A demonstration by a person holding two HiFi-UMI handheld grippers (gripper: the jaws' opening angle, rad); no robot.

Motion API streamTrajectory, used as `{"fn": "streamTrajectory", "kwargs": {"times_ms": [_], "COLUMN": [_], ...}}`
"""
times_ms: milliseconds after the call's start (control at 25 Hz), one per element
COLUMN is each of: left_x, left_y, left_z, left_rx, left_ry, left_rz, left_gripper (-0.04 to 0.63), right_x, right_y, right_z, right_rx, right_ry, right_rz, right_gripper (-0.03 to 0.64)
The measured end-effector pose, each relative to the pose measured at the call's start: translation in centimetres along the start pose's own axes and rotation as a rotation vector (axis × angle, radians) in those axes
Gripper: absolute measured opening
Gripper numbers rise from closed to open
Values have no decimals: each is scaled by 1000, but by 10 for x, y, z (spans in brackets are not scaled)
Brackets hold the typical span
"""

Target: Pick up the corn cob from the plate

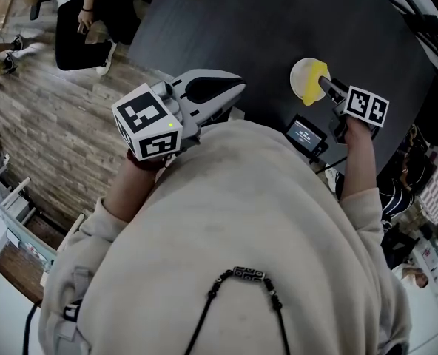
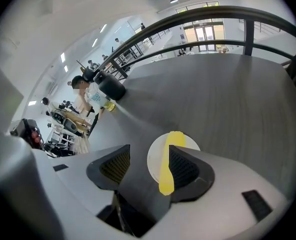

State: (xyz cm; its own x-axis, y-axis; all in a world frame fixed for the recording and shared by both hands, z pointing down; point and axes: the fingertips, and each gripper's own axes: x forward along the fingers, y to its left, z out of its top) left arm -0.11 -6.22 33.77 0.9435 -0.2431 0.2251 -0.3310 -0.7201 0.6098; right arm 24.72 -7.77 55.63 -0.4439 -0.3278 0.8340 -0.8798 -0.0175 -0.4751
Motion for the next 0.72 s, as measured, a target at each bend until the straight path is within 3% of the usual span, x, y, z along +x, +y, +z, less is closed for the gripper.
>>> {"fn": "streamTrajectory", "kwargs": {"times_ms": [720], "left_x": [-16], "left_y": [8], "left_z": [0], "left_rx": [-34], "left_ry": [-45], "left_rz": [57], "left_gripper": [6], "right_x": [35], "right_y": [-40], "right_z": [-20], "right_rx": [-4], "right_ry": [159], "right_rz": [-111], "right_gripper": [243]}}
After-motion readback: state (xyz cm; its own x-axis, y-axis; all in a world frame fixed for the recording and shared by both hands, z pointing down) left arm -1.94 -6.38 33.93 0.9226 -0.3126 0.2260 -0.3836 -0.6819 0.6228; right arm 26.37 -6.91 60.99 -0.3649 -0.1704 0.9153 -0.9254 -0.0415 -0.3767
